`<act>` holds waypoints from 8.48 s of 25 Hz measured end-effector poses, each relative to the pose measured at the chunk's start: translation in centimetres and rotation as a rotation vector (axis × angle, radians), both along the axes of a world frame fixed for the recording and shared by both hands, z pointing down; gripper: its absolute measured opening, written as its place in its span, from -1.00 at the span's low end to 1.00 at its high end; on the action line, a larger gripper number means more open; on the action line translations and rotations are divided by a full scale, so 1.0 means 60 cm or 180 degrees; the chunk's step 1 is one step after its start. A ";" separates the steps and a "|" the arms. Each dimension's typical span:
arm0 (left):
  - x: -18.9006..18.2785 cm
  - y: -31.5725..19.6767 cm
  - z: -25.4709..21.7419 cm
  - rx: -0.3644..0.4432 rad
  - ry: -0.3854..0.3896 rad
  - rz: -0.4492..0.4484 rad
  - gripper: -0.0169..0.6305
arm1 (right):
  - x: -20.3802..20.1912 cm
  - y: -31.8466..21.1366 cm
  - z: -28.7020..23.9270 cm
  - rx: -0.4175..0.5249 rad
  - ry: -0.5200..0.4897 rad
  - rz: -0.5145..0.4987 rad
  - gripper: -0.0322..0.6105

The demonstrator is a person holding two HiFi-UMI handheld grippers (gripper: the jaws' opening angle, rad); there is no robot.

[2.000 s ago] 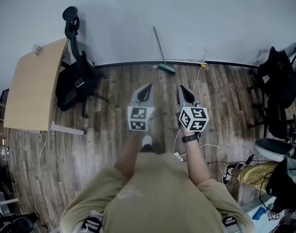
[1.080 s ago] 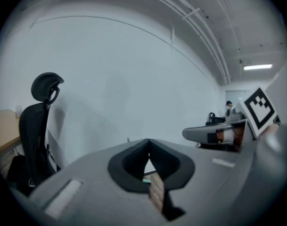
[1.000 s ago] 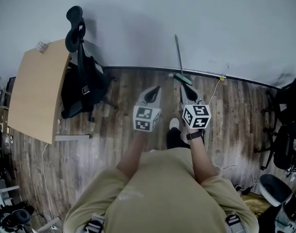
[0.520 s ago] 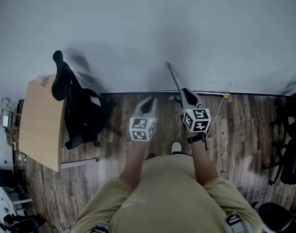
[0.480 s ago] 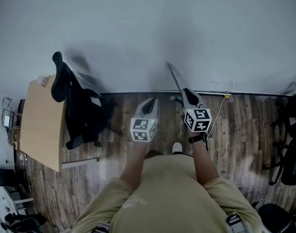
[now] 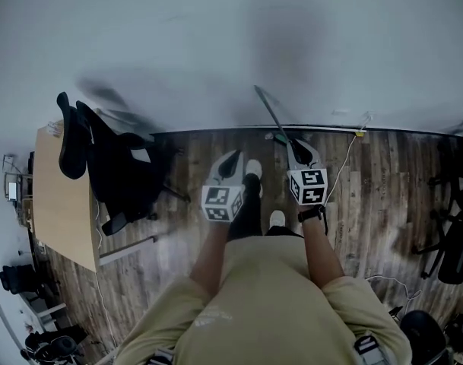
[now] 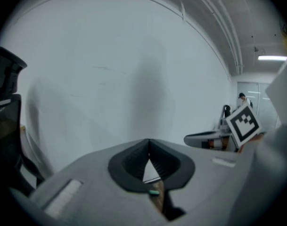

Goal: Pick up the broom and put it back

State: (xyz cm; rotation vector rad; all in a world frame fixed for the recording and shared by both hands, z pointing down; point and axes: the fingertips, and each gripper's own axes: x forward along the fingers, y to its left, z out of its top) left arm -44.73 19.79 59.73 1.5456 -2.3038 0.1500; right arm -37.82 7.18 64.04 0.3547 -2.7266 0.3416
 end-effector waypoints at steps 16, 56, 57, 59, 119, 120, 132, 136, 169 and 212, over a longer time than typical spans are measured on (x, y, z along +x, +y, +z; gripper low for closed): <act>-0.188 -0.092 0.265 -0.0324 0.0677 -0.0146 -0.94 | -0.201 -0.048 0.314 -0.0511 0.0858 -0.0231 -0.73; -0.400 -0.153 0.364 -0.0221 0.1028 -0.0251 -0.94 | -0.435 -0.196 0.581 -0.0243 0.1401 -0.0119 -0.58; -0.388 -0.155 0.357 -0.0208 0.1048 -0.0220 -0.94 | -0.423 -0.187 0.575 -0.0208 0.1410 -0.0174 -0.58; -0.365 -0.162 0.341 -0.0206 0.1053 -0.0171 -0.94 | -0.399 -0.179 0.559 -0.0143 0.1414 -0.0229 -0.59; 0.387 -0.470 -0.410 0.1503 0.0222 0.2857 -0.94 | 0.447 -0.206 -0.497 0.1194 -0.1306 0.2858 -0.62; 0.432 -0.469 -0.413 0.1505 0.0280 0.3083 -0.94 | 0.484 -0.193 -0.501 0.1244 -0.1273 0.3043 -0.62; 0.913 -0.368 -0.364 0.1315 0.0953 0.5111 -0.94 | 0.857 0.008 -0.456 0.1642 -0.0509 0.4913 -0.61; 1.029 -0.289 -0.357 0.1268 0.1002 0.5572 -0.94 | 0.970 0.088 -0.441 0.1718 -0.0478 0.5416 -0.60; 1.369 -0.558 -0.347 0.0992 0.0813 0.5646 -0.94 | 1.368 -0.158 -0.429 0.1363 -0.0676 0.5593 -0.61; 1.034 -1.187 -0.286 0.0844 -0.0072 0.2074 -0.94 | 1.130 -0.989 -0.412 0.1273 -0.0546 0.2088 -0.61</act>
